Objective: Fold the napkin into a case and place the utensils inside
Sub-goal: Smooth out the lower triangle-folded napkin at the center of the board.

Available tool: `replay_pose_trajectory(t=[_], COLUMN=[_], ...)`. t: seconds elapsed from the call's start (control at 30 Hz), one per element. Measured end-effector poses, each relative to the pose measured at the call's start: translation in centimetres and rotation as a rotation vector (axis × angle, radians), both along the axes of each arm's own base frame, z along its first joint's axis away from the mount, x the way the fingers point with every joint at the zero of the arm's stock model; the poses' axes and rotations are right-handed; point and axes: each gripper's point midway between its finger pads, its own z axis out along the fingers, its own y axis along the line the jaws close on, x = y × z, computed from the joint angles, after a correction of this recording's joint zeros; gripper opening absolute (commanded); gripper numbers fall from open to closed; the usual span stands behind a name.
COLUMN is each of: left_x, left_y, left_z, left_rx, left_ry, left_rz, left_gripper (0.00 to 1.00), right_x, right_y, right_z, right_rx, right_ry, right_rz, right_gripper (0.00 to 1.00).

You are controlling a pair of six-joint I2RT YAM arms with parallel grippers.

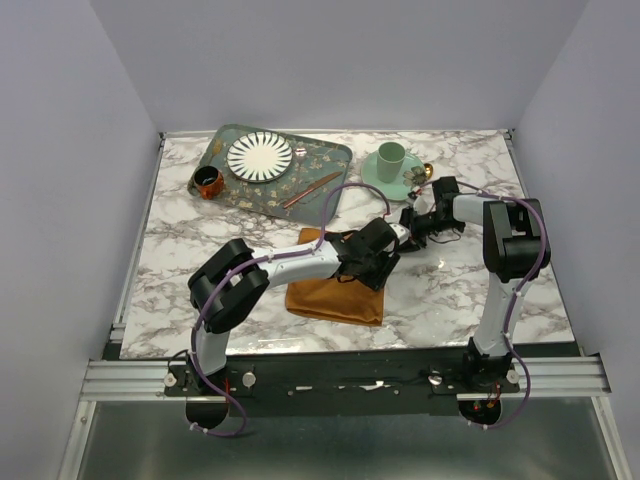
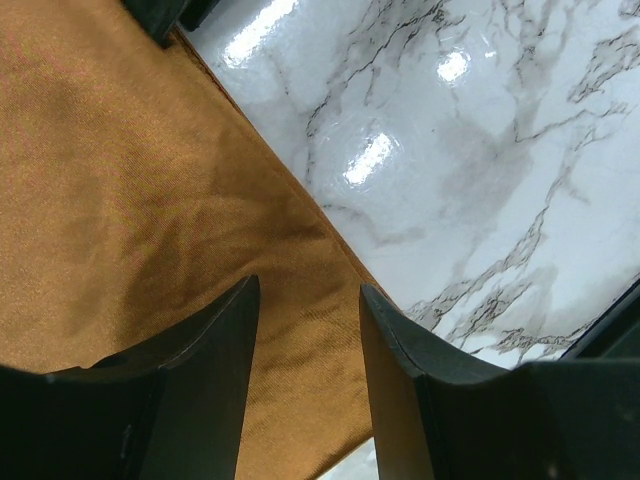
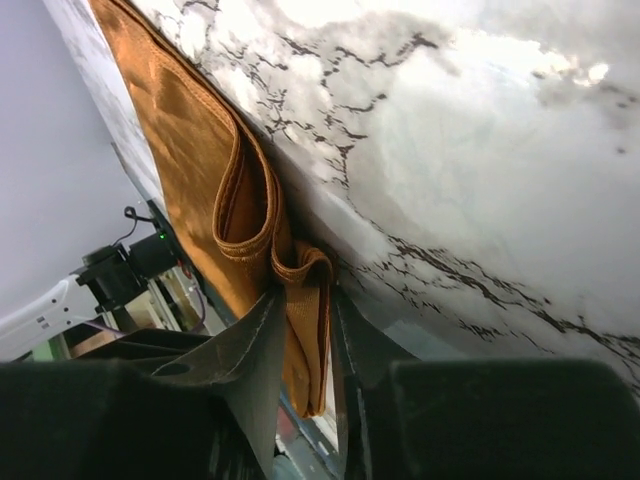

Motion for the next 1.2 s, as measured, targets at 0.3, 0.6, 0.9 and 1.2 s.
replay_pose_trajectory(t=[0.3,0.6,0.9,1.2], left_x=[0.1,0.3,0.4,0.9], left_y=[0.0,0.2,0.3,0.4], left_z=[0.0,0.0,-0.1,0.2], left_rx=[-0.002,0.004,0.010,0.014], left_ry=[0.002,-0.004,-0.004,-0.016], left_rz=[0.005,0.017,0.039,0.075], left_gripper=[0.55,0.54,0.54,0.54], right_x=[0.2,0.2,0.2,0.2], right_y=[0.3,0.2,0.1,-0.1], right_z=[0.4,-0.1,-0.4,-0.8], right_rx=[0.029,0.020,0.005,-0.014], right_ry=[-0.024,-0.015,-0.013,-0.011], right_rz=[0.012,0.007,0.003,-0.002], right_gripper=[0.30,0.01,0.01,0.01])
